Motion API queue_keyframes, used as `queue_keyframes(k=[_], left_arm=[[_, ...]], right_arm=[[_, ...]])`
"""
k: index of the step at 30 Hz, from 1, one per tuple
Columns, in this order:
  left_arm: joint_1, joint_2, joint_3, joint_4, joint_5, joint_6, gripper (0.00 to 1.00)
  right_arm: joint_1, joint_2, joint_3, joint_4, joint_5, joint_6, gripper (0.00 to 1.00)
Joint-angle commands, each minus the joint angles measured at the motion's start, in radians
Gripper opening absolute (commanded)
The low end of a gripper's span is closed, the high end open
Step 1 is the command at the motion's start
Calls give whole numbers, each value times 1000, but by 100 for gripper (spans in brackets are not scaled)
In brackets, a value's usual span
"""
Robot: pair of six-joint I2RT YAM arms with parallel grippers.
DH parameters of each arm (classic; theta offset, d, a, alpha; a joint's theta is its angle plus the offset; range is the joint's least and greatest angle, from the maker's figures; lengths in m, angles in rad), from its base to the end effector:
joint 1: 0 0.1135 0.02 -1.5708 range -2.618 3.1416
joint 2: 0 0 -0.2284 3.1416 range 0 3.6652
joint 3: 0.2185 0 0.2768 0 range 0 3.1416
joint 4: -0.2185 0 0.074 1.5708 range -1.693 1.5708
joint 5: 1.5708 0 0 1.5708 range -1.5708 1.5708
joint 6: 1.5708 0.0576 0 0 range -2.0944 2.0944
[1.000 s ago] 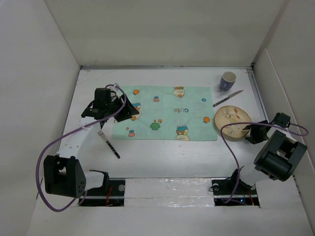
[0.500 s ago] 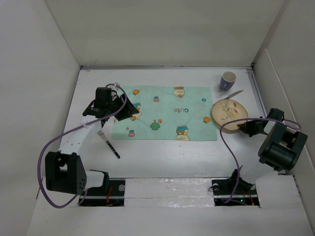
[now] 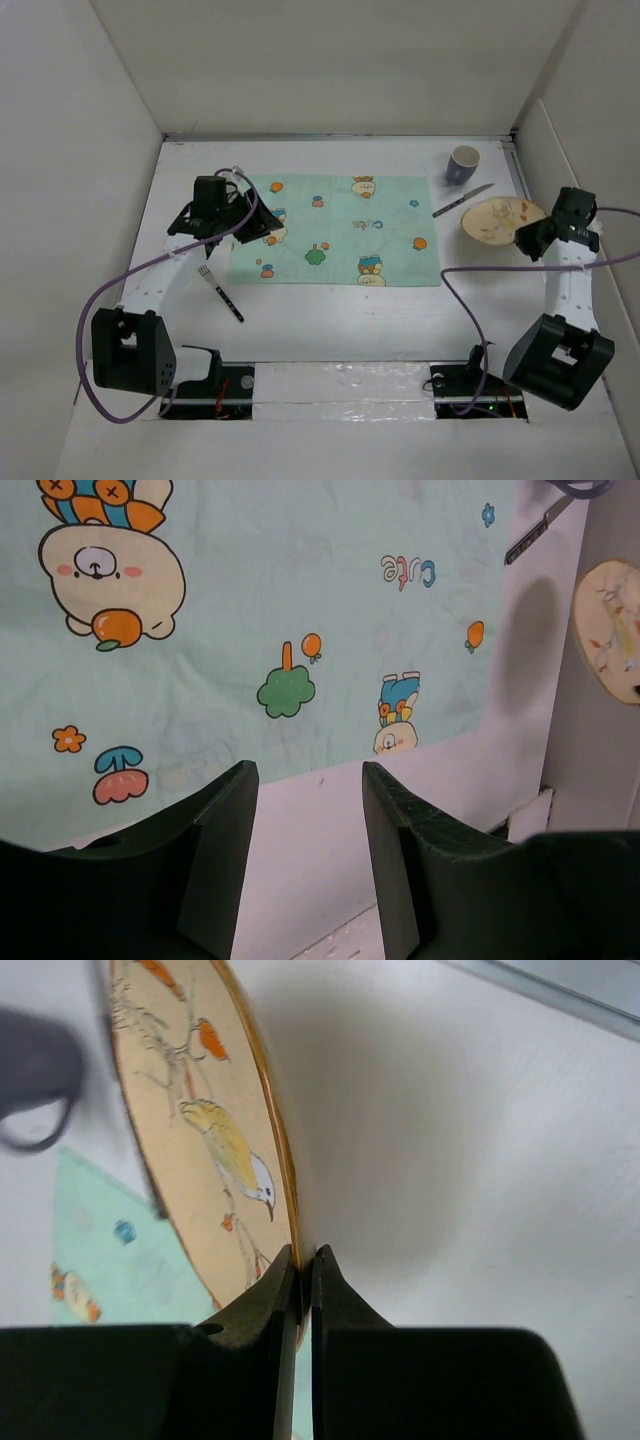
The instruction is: Set the dinner table for one person
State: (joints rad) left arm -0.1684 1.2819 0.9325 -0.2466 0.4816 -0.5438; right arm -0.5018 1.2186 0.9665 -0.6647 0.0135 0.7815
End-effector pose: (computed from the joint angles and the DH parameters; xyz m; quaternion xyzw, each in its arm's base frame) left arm 0.3237 -0.0821 0.2261 -0.0504 0.8638 -0.3561 0.3528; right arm 0.2608 -0.1440 0.2141 0.5685 0.7573 0.0384 0.3190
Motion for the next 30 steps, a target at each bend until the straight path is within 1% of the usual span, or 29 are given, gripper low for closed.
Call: queue_keyframes(k=[1,2,4,5,6,7,8,9,10,11,12,13,14,15,18,20,24,30], left_arm=[[0,-9,83,-8,-12,2,42],[0,-16,83,-20,-20,2,42],[0,-21,132,-25,-44,8,40],[0,-16,147,-40,-54,11,39],[0,-15,163,-49,-67,16,33],[0,-15,195,-57,-89,27,28],[0,-13,210,-69,-97,31,23],[0,-13,227,-74,-107,41,11],[0,-10,262,-83,-133,48,4],[0,-9,284,-104,-153,62,0],[0,-7,302,-114,-167,70,0],[0,-7,333,-121,-191,73,0],[0,-10,342,-126,-199,74,0],[0,-10,351,-128,-201,76,0],[0,-13,342,-120,-187,71,0],[0,-16,324,-106,-176,65,0],[0,-27,284,-97,-176,61,1],[0,-18,276,-100,-182,68,2]], right_arm=[[127,-82,176,71,-113,-13,0],[214,-85,199,71,-162,-19,0],[325,-79,241,76,-193,-31,0],[436,-73,244,83,-217,-34,0],[489,-68,233,109,-243,-27,0],[534,-42,218,185,-283,-21,0],[574,-27,181,238,-366,-16,0],[653,-7,163,294,-395,2,0],[686,48,155,383,-415,10,0],[713,83,162,419,-443,12,0],[755,122,176,450,-469,-2,0],[772,160,201,471,-490,-16,0],[789,235,227,481,-501,-24,0],[801,271,280,482,-509,-45,0],[821,393,339,501,-546,-53,0],[821,452,340,543,-599,-45,0],[830,591,337,609,-639,-34,0],[853,642,347,628,-644,-24,0]])
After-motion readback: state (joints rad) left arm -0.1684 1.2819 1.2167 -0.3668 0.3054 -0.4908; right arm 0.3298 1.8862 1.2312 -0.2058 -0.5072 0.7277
